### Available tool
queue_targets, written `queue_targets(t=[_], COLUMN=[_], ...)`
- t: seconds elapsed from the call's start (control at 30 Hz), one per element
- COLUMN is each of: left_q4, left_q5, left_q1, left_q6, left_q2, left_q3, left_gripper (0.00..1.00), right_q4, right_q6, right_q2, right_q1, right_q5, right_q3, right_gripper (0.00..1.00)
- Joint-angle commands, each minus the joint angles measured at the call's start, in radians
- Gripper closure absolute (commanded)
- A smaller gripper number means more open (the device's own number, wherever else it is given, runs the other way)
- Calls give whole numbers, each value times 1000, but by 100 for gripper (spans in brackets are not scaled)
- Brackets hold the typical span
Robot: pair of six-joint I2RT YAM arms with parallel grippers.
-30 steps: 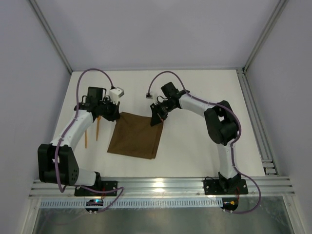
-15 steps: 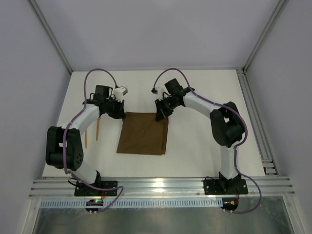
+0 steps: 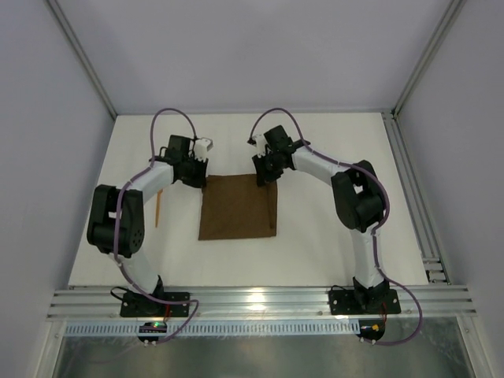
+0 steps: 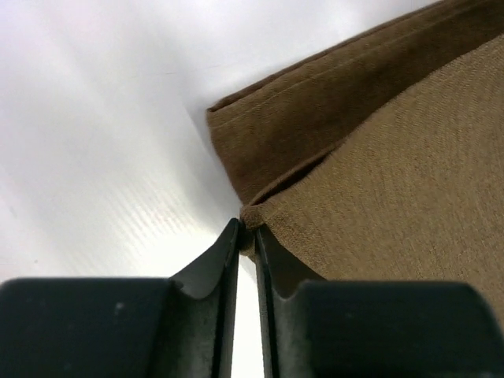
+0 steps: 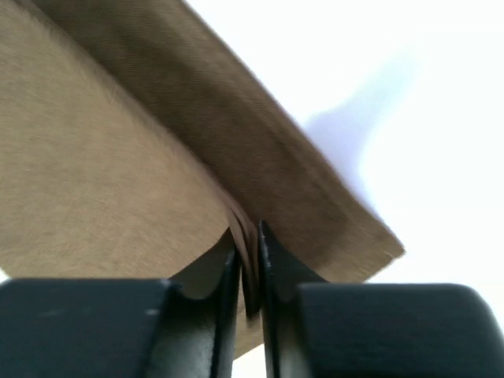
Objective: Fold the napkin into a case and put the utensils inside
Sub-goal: Fold the rectangle-folded napkin at the center of the board.
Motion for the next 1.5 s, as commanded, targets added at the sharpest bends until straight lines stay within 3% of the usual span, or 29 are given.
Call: queue_targets(t=[0.0, 0.03, 0.1, 0.13, 0.27, 0.33, 0.43, 0.5, 0.57, 0.67, 0.77, 1.0, 1.17, 1.47], left_q4=[50, 50, 47, 46, 26, -6, -173, -329, -425, -569, -569, -389, -364, -370], left_q5=[-129, -132, -176, -192, -241, -247, -186, -97, -21, 81, 37, 47, 61, 138], left_q1=[1, 1, -1, 1, 1, 2, 8, 8, 8, -1, -51, -73, -81, -84], left_q6=[10, 10, 0, -5, 24, 50, 85, 125, 188, 277, 297, 242, 259, 268], left_q2=[9, 26, 40, 42, -24, -72, -174, -256, -302, -360, -389, -330, -205, -205], left_q3=[30, 44, 59, 72, 86, 89, 74, 40, -32, -121, -204, -262, -267, -255], left_gripper=[84, 73, 60, 52, 36, 30, 35, 38, 38, 35, 32, 36, 43, 45], right_q4=[38, 53, 61, 65, 97, 230, 375, 430, 473, 556, 642, 766, 826, 852], right_q6=[-10, -19, -19, -24, -27, -28, -37, -39, -18, 82, 174, 396, 419, 410], right_q2=[-1, 4, 7, 7, -80, -231, -410, -580, -724, -841, -894, -760, -674, -567], right_q1=[-40, -40, -42, -42, -42, -43, -42, -42, -45, -54, -63, -10, 47, 70], right_q5=[125, 137, 206, 229, 385, 436, 432, 363, 154, -23, -151, -202, -176, -171], right_q3=[6, 9, 25, 29, 8, -136, -360, -512, -661, -814, -956, -1069, -1086, -1083], right_gripper=[78, 68, 55, 53, 50, 48, 44, 34, 26, 23, 29, 36, 36, 40])
